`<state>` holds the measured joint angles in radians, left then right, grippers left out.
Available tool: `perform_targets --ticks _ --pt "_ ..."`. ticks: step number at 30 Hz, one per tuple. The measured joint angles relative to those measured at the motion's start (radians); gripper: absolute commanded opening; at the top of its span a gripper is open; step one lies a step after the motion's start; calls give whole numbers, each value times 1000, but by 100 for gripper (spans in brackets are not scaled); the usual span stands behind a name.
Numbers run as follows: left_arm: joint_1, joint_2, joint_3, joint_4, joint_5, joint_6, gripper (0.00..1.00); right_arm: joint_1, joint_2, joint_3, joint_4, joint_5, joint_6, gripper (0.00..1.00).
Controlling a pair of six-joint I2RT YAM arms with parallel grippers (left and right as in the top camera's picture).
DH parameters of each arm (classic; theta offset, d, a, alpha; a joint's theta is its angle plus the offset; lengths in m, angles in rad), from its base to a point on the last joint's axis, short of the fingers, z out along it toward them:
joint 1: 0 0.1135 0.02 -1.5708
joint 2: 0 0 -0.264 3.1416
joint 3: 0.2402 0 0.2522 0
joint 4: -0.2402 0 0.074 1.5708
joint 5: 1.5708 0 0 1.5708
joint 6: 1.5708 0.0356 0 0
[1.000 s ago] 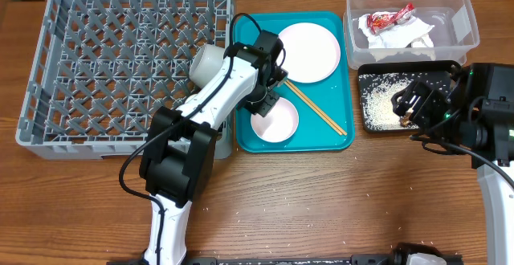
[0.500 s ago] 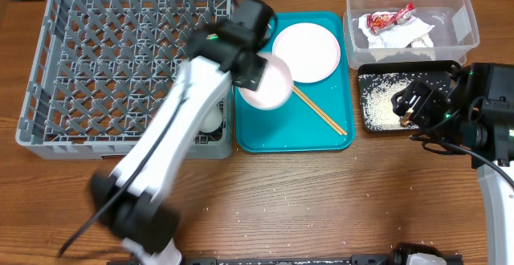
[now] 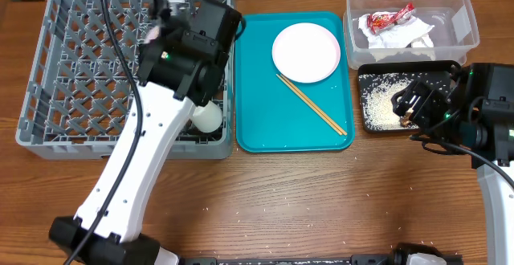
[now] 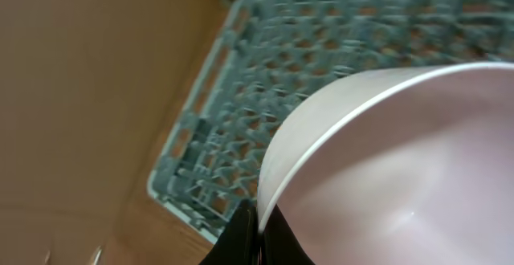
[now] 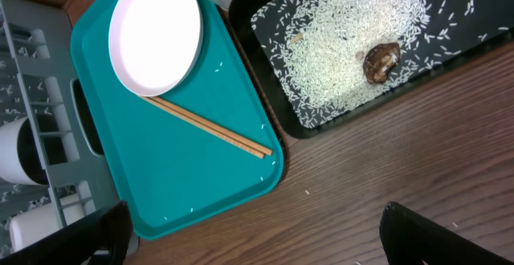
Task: Sort waste into correct bins and load items into the dishwasher
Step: 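Lift the bowl with the left gripper into the back of the rack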
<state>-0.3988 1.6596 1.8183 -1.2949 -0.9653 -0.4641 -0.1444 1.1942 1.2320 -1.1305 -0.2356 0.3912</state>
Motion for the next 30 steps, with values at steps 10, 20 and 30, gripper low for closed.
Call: perform_targets --ticks 10,20,30 --pt "83 6 -135 547 -164 64 4 0 0 0 0 0 0 100" --pt "85 256 -197 1321 -231 753 4 0 0 0 0 0 0 100" --pt "85 454 -209 1498 -294 1078 4 0 0 0 0 0 0 100"
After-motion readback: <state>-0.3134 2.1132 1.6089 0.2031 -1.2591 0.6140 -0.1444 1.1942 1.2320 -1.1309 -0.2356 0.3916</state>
